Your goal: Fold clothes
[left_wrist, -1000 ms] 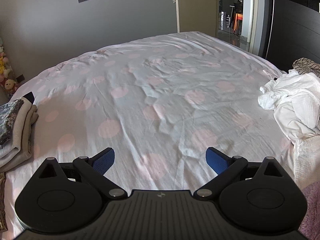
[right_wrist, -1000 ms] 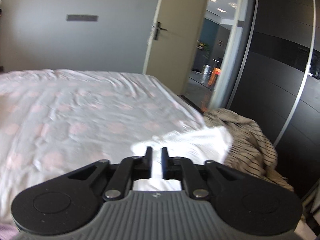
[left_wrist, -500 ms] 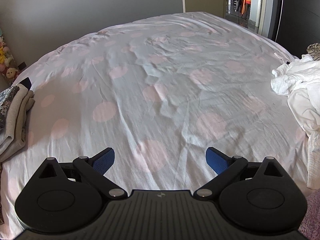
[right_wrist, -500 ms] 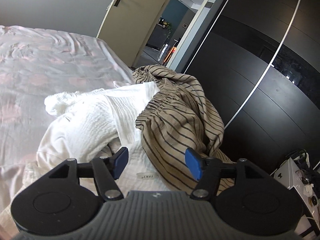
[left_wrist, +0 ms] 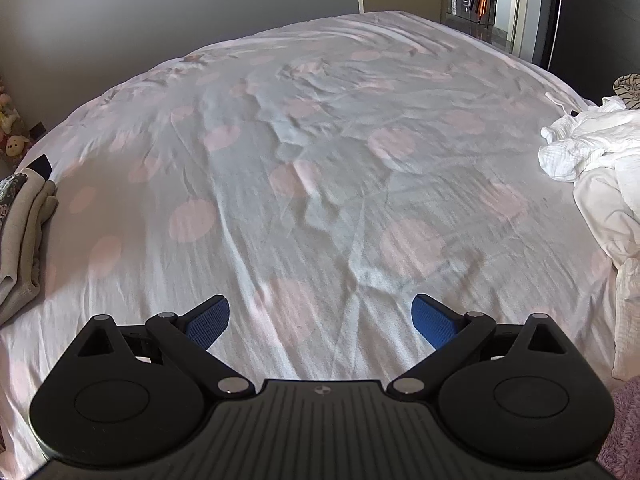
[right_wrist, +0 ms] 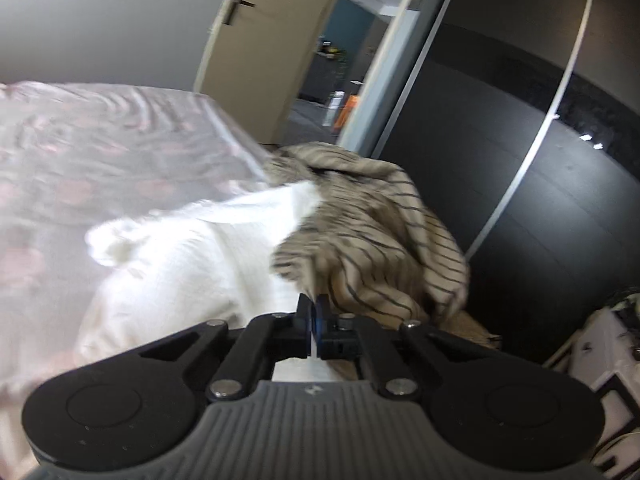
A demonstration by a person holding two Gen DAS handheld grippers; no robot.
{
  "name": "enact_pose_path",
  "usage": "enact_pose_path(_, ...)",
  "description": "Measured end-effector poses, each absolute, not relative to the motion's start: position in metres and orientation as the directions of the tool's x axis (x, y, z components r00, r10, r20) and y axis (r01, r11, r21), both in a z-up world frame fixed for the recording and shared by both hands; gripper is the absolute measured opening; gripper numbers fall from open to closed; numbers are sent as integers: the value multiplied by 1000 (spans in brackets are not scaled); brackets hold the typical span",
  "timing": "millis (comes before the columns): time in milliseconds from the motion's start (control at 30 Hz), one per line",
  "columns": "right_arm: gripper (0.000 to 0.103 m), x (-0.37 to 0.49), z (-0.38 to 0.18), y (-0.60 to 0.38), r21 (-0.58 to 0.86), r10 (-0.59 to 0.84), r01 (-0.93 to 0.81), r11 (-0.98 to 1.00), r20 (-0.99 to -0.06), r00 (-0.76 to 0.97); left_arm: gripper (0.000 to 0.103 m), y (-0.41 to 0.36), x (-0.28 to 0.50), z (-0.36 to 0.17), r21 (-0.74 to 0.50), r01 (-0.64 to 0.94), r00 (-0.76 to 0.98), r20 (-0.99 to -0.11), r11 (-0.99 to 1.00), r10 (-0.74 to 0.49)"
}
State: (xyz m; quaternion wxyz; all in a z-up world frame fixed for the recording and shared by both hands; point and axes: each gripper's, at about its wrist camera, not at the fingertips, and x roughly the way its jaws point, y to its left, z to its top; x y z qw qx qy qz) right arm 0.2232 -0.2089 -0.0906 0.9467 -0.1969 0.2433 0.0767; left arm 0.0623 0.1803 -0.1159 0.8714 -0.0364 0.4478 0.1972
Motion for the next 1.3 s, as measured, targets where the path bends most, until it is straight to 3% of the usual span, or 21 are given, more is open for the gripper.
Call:
enact_pose_path(367,1,156,-20,-126,-111,395,-484,868,-437,808,99,190,16,-75,84,-405,604,-723,911,335)
enact_pose_path(633,1,94,4,-1,40,679,-730,682,-404,612,99,231,-32,-54,29,-504,617,-688,863,383)
enact_pose_path(833,1,50,-29,98,120,751,-835,537,-519,409,99,270,-71,-55,-44,-588,583,-715,808,385)
enact_pose_path(1033,6,32,-62,102,156,735,-837,525,-579,353,99,297,-92,-73,-170,-646,561,-767,744,312)
enact_pose_path(1200,27,32,-77,89,138,696,-815,563,-611,377,99,293,-80,-90,-209,-631,559,-790,747,252)
enact_pose_path(1300,29,48,-84,76,104,646,-780,618,-632,428,99,287,-63,-105,-240,-618,548,-815,749,191)
